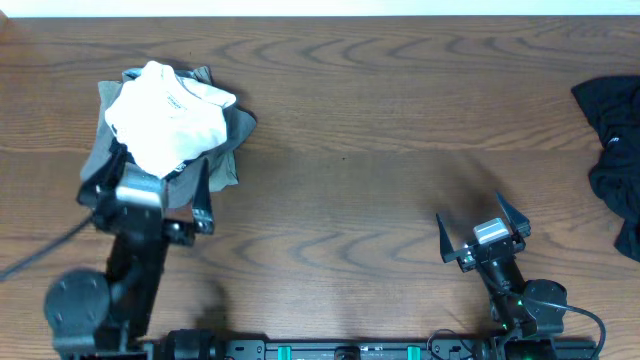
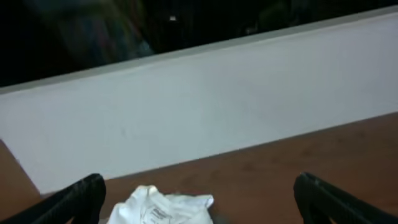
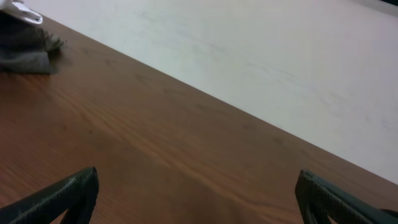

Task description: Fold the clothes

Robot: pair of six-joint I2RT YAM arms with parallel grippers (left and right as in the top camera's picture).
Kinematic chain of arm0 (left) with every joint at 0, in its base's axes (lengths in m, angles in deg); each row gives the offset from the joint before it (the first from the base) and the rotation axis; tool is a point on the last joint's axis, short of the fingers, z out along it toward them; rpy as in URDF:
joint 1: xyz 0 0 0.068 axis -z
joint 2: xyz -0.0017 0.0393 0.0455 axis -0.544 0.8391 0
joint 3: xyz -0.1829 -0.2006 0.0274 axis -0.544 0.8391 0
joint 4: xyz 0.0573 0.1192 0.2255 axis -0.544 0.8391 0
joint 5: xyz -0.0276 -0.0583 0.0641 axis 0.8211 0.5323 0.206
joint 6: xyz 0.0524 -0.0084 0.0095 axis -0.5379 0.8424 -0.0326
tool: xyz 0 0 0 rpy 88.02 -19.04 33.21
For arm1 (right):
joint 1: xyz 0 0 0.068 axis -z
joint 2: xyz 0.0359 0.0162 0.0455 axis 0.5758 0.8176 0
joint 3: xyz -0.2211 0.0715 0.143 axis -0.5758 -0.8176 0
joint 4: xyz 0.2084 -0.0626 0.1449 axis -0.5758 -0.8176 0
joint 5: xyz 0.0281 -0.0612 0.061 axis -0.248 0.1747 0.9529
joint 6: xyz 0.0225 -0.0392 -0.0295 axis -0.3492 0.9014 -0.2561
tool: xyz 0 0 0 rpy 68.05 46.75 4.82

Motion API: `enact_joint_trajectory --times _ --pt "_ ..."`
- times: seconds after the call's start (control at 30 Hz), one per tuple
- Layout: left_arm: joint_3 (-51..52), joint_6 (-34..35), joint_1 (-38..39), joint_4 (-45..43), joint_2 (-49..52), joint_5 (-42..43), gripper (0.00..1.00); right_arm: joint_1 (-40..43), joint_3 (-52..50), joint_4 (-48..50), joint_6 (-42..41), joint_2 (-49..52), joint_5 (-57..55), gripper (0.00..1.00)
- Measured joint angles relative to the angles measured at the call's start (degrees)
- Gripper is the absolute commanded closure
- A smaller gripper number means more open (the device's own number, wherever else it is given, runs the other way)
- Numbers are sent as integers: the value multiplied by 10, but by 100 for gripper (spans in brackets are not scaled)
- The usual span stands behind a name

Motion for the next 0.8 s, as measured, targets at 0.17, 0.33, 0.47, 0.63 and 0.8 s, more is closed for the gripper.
enact_joint_trajectory --times 0.17,0.33,0.47,0.63,0.8 --pt "104 0 6 -71 -81 0 2 0 0 0 0 0 0 1" --pt "193 0 7 -82 -159 0 2 0 0 0 0 0 0 1" --pt "245 0 7 -84 -221 0 2 0 0 0 0 0 0 1" --pt "298 0 7 -124 -250 0 2 0 0 0 0 0 0 1" --pt "352 0 9 -182 -250 0 2 0 0 0 0 0 0 1"
